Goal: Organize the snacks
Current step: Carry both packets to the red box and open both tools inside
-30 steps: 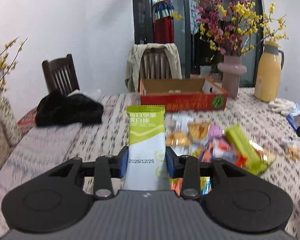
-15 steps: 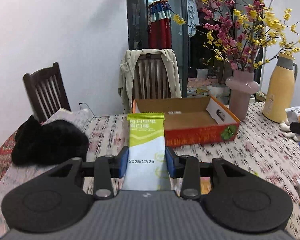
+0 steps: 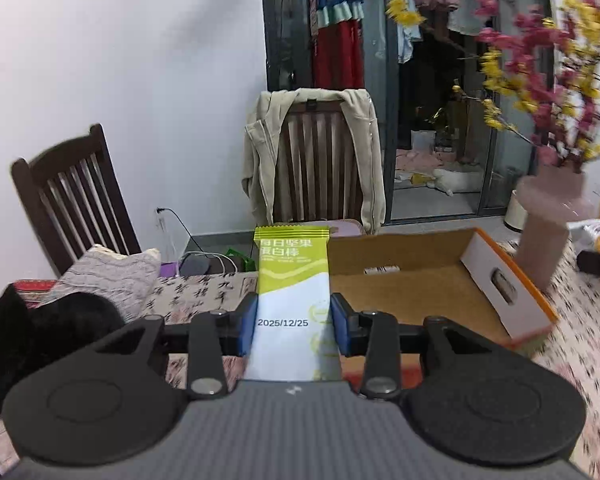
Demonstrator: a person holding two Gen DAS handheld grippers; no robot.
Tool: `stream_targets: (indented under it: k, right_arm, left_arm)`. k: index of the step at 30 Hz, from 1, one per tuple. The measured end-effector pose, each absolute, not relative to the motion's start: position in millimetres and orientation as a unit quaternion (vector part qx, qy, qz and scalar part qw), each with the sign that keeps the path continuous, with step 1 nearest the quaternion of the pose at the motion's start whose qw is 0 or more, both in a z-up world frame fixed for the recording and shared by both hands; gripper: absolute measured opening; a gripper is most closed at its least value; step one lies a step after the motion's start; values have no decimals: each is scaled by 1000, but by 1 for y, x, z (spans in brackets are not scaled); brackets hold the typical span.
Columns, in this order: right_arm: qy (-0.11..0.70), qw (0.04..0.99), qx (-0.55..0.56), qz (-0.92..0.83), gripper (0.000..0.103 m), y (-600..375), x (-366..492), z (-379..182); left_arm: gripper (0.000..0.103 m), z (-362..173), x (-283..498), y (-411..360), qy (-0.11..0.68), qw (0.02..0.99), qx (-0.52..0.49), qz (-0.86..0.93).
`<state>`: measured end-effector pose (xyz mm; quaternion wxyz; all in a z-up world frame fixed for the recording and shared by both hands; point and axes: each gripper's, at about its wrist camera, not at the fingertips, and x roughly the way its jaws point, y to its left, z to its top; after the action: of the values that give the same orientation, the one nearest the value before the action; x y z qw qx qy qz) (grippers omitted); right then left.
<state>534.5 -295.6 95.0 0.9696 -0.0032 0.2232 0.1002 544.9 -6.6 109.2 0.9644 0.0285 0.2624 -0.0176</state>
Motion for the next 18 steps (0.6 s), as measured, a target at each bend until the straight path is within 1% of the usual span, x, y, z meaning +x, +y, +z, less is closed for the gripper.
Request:
stream_targets:
  k: [4, 6, 11, 14, 17, 18]
  right_arm:
    - [236, 967, -17, 94, 39, -282, 591, 86]
    - [249, 964, -26, 89, 39, -276, 624, 77]
    - [310, 948, -32, 67, 39, -268, 708, 48]
    - [349, 935, -10, 61, 39, -266, 740, 26]
    - [361, 931, -25, 47, 39, -262, 757, 12]
    - [365, 930, -29, 43, 40, -260, 760, 8]
  left_arm:
    - [39, 100, 598, -7, 261, 965, 10, -21]
    - [39, 89, 628, -8, 277, 960, -8, -26]
    - [39, 56, 696, -19, 311, 950, -12, -33]
    - [39, 34, 722, -24, 344, 939, 15, -5]
    - [39, 21, 736, -20, 370, 929, 11, 0]
    - [41, 19, 737, -17, 377, 926, 4, -3]
